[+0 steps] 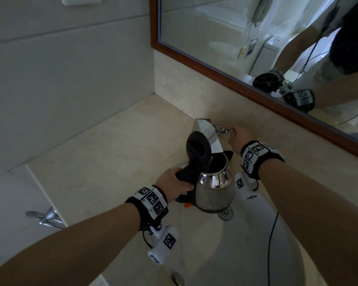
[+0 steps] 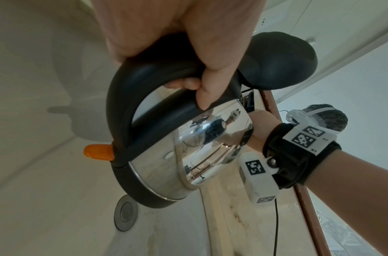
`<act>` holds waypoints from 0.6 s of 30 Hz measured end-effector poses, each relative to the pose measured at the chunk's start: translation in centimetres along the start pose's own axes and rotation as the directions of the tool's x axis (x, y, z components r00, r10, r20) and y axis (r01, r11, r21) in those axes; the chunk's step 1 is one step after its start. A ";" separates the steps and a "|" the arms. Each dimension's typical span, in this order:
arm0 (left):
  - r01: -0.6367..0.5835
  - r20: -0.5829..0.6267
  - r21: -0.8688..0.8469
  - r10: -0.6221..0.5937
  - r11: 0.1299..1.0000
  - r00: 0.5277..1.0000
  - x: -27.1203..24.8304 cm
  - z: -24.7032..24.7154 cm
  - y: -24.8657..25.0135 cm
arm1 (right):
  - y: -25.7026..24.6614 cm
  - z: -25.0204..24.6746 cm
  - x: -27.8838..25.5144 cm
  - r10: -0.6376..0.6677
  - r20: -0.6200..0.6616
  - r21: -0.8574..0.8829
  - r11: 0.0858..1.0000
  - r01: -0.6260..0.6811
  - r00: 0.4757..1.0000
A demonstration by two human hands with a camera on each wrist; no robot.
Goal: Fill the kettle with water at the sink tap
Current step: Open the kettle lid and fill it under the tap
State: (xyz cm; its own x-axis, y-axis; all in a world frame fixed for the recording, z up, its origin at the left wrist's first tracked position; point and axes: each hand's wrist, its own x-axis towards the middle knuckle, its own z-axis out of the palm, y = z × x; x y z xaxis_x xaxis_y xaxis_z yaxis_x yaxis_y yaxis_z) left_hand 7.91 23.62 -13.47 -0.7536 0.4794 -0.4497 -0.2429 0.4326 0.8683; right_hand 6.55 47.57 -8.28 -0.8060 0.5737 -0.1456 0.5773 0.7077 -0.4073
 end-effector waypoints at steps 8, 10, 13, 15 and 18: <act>0.008 0.004 0.011 -0.008 1.000 1.000 0.1 -0.1 -0.1 | 0.0 0.0 -0.1 -0.004 -0.011 0.009 1.000 0.004 1.000; 0.007 0.003 0.014 -0.007 1.000 1.000 0.1 -0.2 -0.1 | -0.1 0.0 -0.1 0.004 -0.008 -0.002 1.000 -0.004 1.000; 0.010 0.008 0.015 -0.010 1.000 1.000 0.2 -0.2 -0.1 | -0.1 -0.1 -0.1 0.004 -0.008 -0.012 1.000 -0.004 1.000; 0.013 0.009 0.010 -0.013 1.000 1.000 0.2 -0.3 -0.1 | -0.1 -0.1 -0.1 0.005 -0.013 -0.009 1.000 -0.006 1.000; 0.014 0.009 0.017 -0.014 1.000 1.000 0.2 -0.2 -0.1 | -0.1 0.0 -0.2 0.008 -0.014 -0.003 1.000 -0.008 1.000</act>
State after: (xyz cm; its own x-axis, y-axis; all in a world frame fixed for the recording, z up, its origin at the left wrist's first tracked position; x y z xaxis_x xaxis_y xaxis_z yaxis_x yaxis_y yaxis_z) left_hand 7.68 23.45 -13.61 -0.7447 0.4799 -0.4638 -0.2431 0.4522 0.8581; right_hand 6.61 47.41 -8.17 -0.7997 0.5848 -0.1361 0.5838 0.7046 -0.4032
